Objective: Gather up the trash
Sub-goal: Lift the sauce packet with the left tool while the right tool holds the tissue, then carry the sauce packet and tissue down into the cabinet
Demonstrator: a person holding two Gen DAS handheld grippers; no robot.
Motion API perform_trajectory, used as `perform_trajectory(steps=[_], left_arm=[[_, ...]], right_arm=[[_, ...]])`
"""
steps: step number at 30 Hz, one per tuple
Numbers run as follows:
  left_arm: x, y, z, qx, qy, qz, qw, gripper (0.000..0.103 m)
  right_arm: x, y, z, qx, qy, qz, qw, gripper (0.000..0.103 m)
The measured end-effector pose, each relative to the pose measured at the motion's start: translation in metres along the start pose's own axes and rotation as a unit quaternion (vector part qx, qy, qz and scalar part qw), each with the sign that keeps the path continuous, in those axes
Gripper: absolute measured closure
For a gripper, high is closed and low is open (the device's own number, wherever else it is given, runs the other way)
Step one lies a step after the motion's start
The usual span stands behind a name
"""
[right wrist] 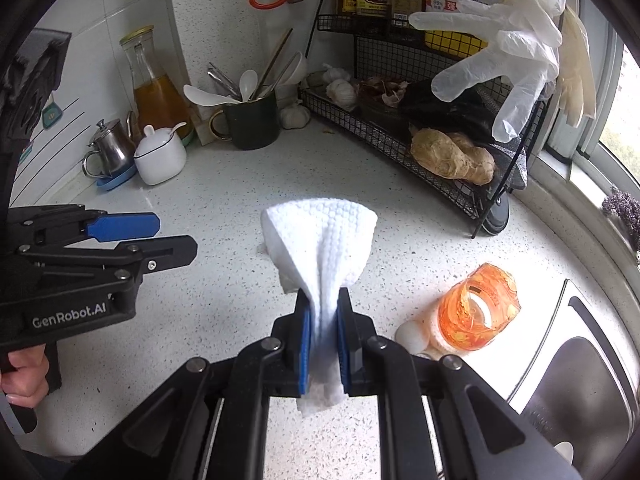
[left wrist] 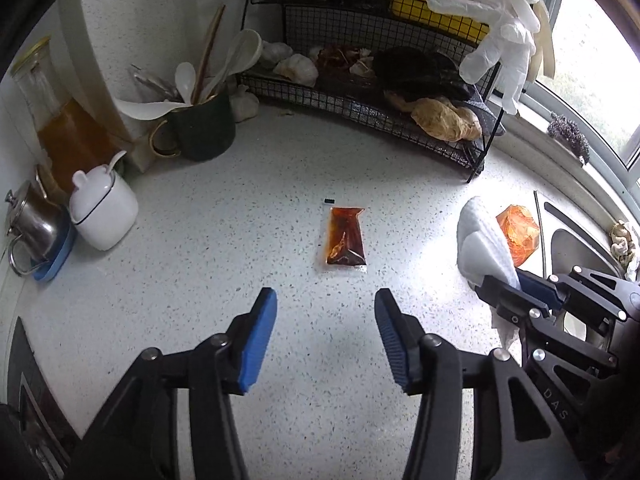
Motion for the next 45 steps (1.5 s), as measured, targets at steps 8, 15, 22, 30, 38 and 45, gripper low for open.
perform_trajectory(steps=[8,15,22,30,38,45], left_arm=[[0.017,0.049,0.022,-0.037,0.043,-0.029,0.9979,0.05],[0.03,0.094,0.027,-0.063,0.095,-0.033,0.993,0.045],[0.03,0.116,0.03,-0.076,0.088,-0.029,0.9928,0.042],[0.022,0.117,0.036,-0.064,0.075,-0.026,0.9948,0.073],[0.03,0.096,0.008,-0.047,0.108,-0.039,0.9923,0.098],[0.02,0.057,-0.001,-0.017,0.081,-0.027,0.9962,0.098]], right_arm=[[0.027,0.031,0.004,-0.015,0.044,-0.025,0.999,0.093],[0.047,0.059,0.012,-0.028,0.074,-0.042,0.996,0.093],[0.053,0.07,0.014,-0.039,0.084,-0.04,0.995,0.093],[0.053,0.078,0.01,-0.042,0.091,-0.028,0.995,0.093],[0.047,0.072,0.007,-0.033,0.073,-0.033,0.996,0.093],[0.035,0.053,0.005,-0.015,0.053,-0.029,0.998,0.093]])
Point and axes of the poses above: each gripper's, at about its wrist camera, not at the fingertips, and y roughly the way its jaws point, x to its right, z to its top, the point moved 9 cm from there along y, roughly the way its jaws point, and after that the axes turned 8 degrees about z, right-handed, at the moved point
